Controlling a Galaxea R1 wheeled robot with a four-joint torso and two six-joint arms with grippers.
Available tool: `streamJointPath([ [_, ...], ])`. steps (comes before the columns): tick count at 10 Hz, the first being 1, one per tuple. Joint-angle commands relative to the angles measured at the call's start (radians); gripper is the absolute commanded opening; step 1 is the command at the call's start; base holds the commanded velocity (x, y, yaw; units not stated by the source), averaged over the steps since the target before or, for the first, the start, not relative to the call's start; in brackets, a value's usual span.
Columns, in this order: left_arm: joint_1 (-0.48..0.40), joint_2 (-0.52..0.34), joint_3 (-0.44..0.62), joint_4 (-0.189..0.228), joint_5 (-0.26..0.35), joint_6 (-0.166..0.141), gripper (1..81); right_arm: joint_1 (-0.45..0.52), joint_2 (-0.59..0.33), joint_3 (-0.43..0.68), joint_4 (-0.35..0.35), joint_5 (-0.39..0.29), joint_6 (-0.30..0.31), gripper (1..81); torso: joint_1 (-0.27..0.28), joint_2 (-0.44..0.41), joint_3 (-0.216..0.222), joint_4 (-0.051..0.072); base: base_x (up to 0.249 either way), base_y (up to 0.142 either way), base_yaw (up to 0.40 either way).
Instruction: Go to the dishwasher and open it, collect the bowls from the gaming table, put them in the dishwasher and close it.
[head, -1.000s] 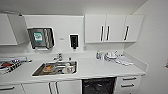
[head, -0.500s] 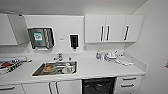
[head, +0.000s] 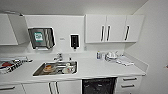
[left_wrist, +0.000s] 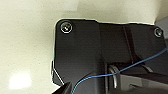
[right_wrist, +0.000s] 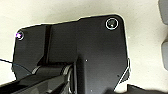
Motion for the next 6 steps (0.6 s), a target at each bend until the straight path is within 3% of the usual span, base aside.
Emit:
streamJointPath([
  [1,-0.052,-0.008,-0.003,-0.004,0.048,0.005,81.1,0.060,-0.002,0.002,0.005,-0.047,-0.002,81.1,0.000,0.000,0.000,0.000,0.000,0.000,0.371],
  [6,-0.052,-0.008,-0.002,0.029,0.048,0.008,81.1,0.062,0.001,-0.004,0.006,-0.050,-0.002,81.1,0.000,0.000,0.000,0.000,0.000,0.000,0.375],
])
